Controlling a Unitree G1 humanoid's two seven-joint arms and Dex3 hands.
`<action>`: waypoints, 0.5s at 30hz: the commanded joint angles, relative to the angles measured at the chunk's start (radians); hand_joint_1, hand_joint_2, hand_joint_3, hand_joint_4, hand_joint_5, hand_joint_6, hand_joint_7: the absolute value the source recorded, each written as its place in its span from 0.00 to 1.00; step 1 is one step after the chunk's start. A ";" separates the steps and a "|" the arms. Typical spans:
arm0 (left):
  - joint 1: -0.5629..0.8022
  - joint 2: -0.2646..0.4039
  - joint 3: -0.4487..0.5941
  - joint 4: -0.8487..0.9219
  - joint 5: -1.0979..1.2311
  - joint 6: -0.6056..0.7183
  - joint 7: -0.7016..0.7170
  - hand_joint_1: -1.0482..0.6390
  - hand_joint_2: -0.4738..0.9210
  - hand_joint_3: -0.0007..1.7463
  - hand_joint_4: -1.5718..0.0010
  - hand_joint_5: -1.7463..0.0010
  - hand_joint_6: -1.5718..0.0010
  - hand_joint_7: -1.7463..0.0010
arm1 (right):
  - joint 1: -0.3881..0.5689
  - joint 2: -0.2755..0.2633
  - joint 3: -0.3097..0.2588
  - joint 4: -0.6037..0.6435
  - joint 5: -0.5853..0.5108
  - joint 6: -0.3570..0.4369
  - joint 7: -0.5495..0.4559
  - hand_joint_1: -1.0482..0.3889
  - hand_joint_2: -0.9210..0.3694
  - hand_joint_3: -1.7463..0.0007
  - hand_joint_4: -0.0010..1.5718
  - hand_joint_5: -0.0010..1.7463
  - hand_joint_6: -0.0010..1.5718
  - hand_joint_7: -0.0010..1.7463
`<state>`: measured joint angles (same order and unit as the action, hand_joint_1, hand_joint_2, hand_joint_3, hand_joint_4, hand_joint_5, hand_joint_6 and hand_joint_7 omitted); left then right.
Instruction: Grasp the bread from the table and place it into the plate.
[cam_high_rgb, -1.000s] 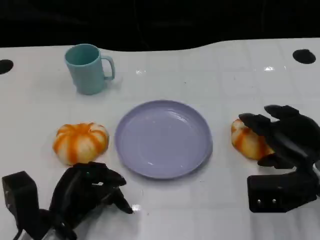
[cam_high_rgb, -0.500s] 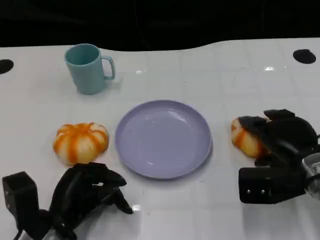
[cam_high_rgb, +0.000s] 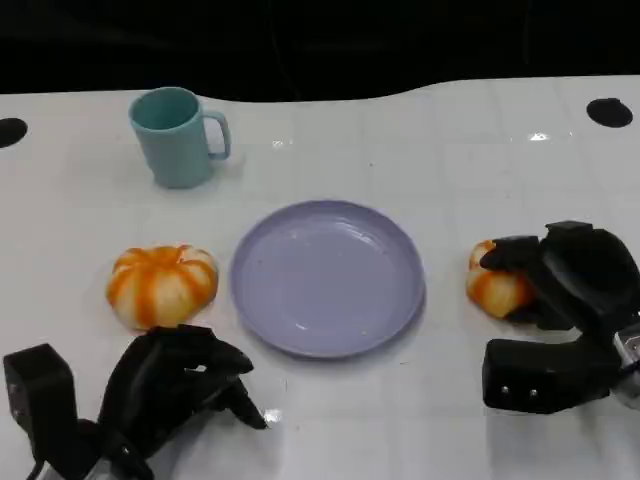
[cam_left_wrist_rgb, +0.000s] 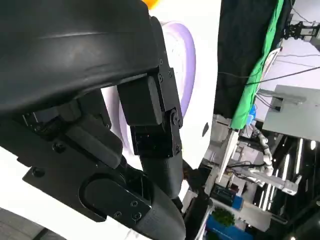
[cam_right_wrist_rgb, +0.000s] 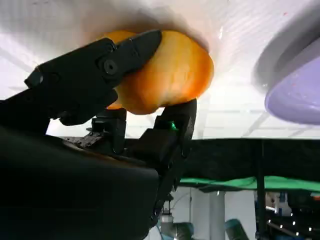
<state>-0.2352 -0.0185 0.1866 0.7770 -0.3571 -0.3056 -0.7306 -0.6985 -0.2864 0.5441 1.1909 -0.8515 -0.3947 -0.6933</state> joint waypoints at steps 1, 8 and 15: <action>0.015 0.010 -0.001 -0.008 0.004 -0.001 0.004 0.00 0.85 0.00 0.00 0.65 0.00 0.87 | -0.020 -0.001 0.005 0.014 0.012 -0.040 -0.085 0.68 0.30 0.59 0.59 1.00 0.48 0.98; 0.012 0.014 0.001 -0.003 -0.001 0.001 -0.002 0.00 0.85 0.00 0.00 0.66 0.00 0.88 | -0.042 0.000 -0.006 -0.003 0.038 -0.102 -0.155 0.70 0.41 0.39 0.61 1.00 0.50 0.95; 0.008 0.018 0.001 0.005 0.003 0.000 -0.001 0.00 0.86 0.00 0.00 0.66 0.00 0.88 | -0.066 0.006 -0.028 -0.050 0.071 -0.138 -0.135 0.69 0.46 0.28 0.62 1.00 0.52 0.91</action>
<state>-0.2261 -0.0186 0.1837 0.7762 -0.3572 -0.3057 -0.7307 -0.7450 -0.2779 0.5316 1.1725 -0.8039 -0.5199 -0.8334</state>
